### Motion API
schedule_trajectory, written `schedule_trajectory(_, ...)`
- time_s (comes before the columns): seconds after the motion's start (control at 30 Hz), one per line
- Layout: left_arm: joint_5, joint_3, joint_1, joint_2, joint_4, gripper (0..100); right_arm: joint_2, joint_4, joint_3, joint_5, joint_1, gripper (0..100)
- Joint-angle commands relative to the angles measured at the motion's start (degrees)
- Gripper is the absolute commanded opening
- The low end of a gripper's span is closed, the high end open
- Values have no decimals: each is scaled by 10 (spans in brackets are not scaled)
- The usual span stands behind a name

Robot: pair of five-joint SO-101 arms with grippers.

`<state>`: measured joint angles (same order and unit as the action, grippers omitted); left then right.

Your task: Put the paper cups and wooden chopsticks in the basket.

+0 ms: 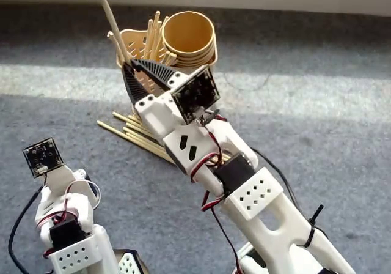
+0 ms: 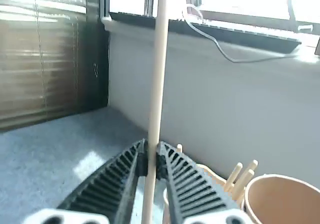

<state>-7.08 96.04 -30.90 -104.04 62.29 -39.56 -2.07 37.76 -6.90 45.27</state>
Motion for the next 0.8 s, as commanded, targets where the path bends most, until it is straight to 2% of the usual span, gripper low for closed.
schedule_trajectory(0.0, 5, 11, -7, -5, -2, 6, -16, 92, -26, 4, 0, 6)
schedule_trajectory(0.23, 5, 11, -7, -5, -2, 6, 18, 233, -23, 4, -44, 6)
schedule_trajectory(0.57, 5, 11, -7, -5, -2, 6, 200, 385, -29, 4, -82, 6)
schedule_trajectory(0.77, 5, 11, -7, -5, -2, 6, 282, 417, -53, 4, -91, 5)
